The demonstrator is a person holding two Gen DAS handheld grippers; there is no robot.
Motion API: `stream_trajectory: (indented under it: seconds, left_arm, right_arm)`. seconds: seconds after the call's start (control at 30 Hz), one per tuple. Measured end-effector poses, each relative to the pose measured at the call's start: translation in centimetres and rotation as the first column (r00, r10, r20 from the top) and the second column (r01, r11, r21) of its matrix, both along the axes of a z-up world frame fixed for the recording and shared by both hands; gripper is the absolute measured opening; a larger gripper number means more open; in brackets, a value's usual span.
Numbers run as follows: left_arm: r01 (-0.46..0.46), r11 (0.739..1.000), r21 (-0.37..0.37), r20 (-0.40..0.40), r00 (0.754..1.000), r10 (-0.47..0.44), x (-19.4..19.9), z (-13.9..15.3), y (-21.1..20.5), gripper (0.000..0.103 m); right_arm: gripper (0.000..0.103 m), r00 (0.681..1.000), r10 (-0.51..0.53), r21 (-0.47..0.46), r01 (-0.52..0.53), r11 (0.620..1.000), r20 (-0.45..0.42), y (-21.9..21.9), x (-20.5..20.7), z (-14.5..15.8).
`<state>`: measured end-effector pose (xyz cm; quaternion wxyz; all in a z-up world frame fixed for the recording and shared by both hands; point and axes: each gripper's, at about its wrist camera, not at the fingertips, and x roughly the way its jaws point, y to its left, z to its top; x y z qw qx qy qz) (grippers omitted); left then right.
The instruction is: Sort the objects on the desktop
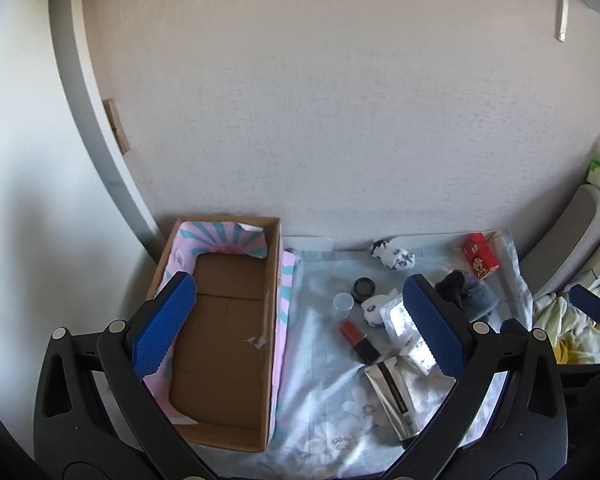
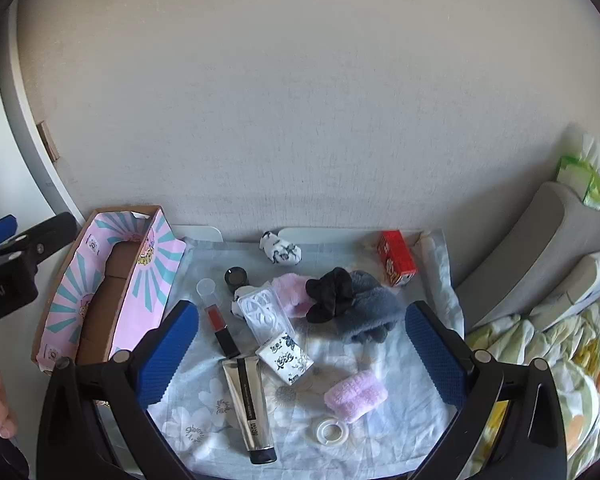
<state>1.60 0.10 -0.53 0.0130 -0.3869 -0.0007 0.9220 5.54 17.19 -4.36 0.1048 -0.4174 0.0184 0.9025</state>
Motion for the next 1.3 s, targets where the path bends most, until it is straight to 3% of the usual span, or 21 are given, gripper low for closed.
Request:
stream_trajectory:
  seconds: [0.17, 1.2, 1.3]
  left_arm:
    - [-0.009, 0.999, -0.051, -0.007, 1.000, 0.009, 0.3, 0.0, 0.5, 0.103]
    - [0.028, 0.999, -0.018, -0.030, 0.999, -0.028, 2.0, 1.2, 0.6, 0.103]
    - [0.053, 0.998, -0.036, -0.051, 0.997, -0.054, 1.5, 2.0, 0.3, 0.103]
  right_arm:
    - [0.103, 1.000, 0.008, 0.004, -0.008, 1.000, 0.008, -0.2, 0.2, 0.0]
    - [0.103, 1.000, 0.001, 0.029, -0.002, 1.000, 0.018, -0.1, 1.4, 0.4]
    - [0.103, 0.998, 0.054, 0.014, -0.055, 0.998, 0.017, 1.0, 1.5, 0.9]
